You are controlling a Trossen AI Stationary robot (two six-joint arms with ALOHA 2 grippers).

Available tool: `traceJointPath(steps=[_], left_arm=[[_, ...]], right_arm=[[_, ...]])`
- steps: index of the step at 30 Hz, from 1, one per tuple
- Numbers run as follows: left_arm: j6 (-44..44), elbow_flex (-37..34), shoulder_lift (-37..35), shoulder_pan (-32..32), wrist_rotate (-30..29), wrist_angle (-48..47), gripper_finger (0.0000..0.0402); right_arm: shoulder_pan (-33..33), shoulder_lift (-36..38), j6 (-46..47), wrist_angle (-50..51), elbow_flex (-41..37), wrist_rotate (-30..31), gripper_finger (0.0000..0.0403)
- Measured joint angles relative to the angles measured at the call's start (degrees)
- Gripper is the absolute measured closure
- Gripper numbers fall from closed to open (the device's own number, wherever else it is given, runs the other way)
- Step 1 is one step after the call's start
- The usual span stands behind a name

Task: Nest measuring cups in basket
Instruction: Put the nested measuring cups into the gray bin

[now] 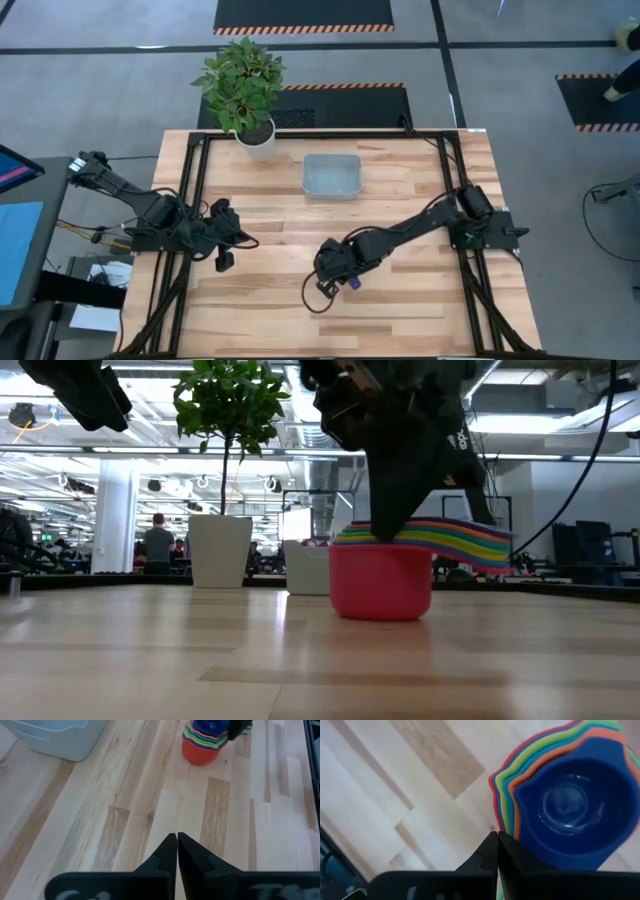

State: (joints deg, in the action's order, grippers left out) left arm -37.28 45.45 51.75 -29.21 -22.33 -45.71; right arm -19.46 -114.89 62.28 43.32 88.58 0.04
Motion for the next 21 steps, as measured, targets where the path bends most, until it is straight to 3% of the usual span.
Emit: traceJointPath(steps=[21], left_arm=[[0.0, 0.0, 0.0, 0.0, 0.0, 0.0, 0.04]], right_arm=[[8.7, 0.1, -11.0, 7.4, 0.0, 4.7, 0.037]])
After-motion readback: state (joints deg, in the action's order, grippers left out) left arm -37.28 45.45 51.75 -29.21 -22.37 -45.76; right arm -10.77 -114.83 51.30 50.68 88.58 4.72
